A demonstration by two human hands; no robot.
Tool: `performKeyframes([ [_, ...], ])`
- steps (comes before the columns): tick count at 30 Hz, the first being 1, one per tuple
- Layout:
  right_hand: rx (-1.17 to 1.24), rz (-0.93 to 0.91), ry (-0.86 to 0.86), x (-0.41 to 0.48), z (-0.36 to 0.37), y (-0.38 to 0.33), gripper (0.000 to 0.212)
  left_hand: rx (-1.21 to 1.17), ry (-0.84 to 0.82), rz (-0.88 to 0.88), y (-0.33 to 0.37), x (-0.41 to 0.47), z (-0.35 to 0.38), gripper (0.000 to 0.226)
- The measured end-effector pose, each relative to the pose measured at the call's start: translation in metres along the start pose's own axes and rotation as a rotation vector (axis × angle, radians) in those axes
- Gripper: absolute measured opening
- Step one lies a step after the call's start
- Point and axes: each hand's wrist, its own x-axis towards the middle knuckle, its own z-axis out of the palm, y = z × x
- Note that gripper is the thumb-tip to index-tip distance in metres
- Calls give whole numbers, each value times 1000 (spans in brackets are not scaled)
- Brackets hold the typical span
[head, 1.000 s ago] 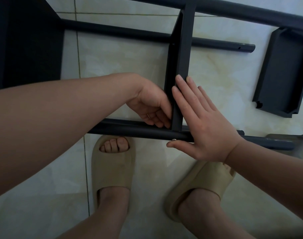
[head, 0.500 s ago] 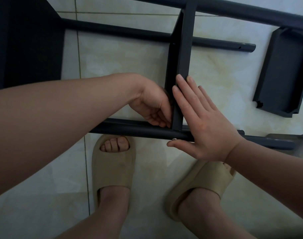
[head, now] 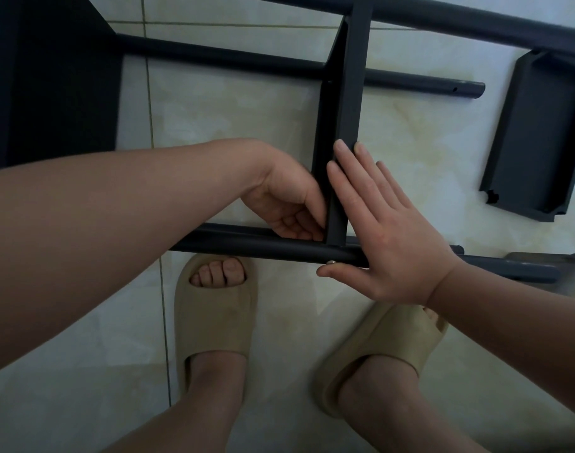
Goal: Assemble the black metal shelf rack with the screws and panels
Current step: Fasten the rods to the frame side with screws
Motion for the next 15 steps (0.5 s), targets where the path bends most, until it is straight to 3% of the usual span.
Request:
performKeyframes([
  [15,-8,-1,-12,0,0,0,106,-63,17,72,0,0,1,23],
])
